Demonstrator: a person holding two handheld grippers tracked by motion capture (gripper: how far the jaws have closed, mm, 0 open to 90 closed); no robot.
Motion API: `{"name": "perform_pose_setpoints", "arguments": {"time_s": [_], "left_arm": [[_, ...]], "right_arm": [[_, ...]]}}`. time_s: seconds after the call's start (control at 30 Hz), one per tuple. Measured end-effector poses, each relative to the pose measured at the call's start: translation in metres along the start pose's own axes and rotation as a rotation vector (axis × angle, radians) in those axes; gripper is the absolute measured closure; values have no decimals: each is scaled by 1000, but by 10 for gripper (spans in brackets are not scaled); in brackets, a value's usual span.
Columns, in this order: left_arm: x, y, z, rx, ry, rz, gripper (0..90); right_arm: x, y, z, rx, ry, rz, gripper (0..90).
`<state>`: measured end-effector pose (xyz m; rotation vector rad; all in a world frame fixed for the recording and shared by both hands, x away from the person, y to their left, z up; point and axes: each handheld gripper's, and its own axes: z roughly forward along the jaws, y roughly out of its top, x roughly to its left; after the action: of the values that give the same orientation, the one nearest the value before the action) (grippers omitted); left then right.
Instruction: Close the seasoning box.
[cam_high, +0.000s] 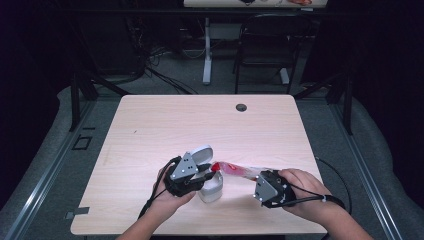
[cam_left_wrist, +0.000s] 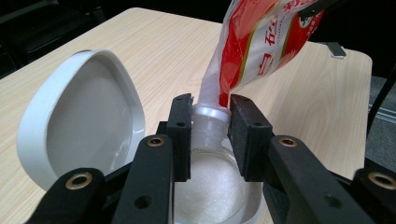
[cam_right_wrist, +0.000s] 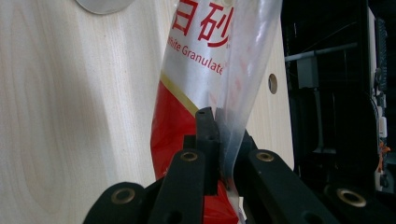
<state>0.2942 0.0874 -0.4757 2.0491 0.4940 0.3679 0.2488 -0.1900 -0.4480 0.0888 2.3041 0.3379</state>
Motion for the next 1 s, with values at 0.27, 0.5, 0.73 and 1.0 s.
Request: {"name": "perform_pose_setpoints", "arguments": {"time_s": [0.27, 0.5, 0.73, 1.0], "left_arm": [[-1, 2, 0, -7, -2, 3, 713], [-1, 5, -2, -17, -5, -6, 713], [1, 7, -3, -24, -6, -12, 713], [2, 12, -4, -32, -12, -12, 714]], "right_arm": [[-1, -6, 2, -20, 2, 66, 887], [-2, -9, 2, -34, 3, 103, 889], [0, -11, 5, -51, 9, 141, 889], [-3, -15, 5, -69, 4, 185, 890]]}}
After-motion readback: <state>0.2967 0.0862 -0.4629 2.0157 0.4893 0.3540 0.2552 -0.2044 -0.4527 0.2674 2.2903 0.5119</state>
